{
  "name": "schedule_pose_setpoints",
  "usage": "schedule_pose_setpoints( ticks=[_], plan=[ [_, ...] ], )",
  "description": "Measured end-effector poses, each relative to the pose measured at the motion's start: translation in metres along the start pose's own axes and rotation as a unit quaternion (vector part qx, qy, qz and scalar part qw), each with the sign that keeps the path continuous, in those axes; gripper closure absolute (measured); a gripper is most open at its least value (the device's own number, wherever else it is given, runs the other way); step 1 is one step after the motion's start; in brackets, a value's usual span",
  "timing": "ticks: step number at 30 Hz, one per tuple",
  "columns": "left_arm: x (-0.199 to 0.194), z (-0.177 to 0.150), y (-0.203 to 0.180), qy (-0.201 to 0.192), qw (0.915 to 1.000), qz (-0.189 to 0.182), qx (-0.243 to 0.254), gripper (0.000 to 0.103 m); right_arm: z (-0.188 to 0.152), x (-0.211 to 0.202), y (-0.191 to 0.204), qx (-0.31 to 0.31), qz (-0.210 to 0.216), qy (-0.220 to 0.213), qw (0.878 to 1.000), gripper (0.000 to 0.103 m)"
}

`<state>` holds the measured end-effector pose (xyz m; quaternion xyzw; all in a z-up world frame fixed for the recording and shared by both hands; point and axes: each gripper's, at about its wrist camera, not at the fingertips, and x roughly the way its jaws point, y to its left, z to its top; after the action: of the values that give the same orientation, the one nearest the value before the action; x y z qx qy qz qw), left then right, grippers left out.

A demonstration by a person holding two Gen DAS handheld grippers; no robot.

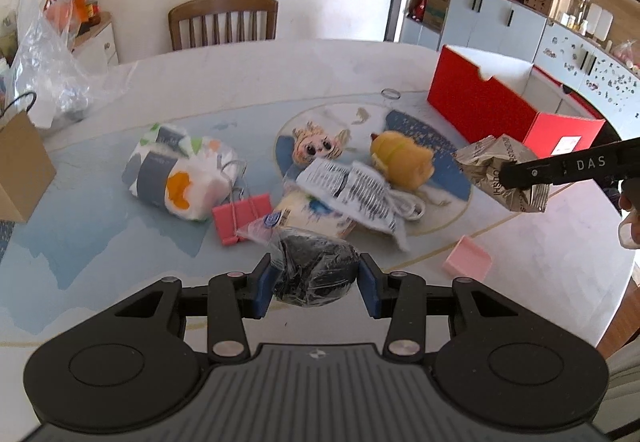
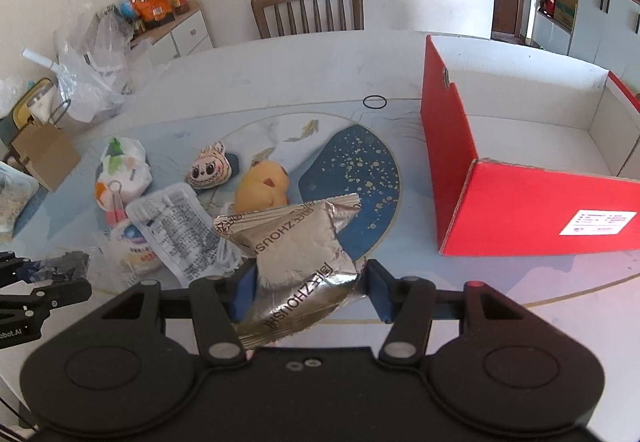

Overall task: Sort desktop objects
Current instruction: 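Close the left tool on the black item while the right tool grasps the foil bag, then carry both held items over the red box with both tools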

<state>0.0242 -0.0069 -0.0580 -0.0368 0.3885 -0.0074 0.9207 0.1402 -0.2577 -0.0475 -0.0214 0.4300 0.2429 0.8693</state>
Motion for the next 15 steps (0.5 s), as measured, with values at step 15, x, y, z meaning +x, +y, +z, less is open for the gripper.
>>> schedule_pose_setpoints(
  ticks=[15],
  plan=[
    [-0.013,0.054,-0.033,-0.046,0.9978,-0.036,0.033,0.061,0.02,-0.045,-0.017,0.028,0.0,-0.035,0.999,0.047]
  ],
)
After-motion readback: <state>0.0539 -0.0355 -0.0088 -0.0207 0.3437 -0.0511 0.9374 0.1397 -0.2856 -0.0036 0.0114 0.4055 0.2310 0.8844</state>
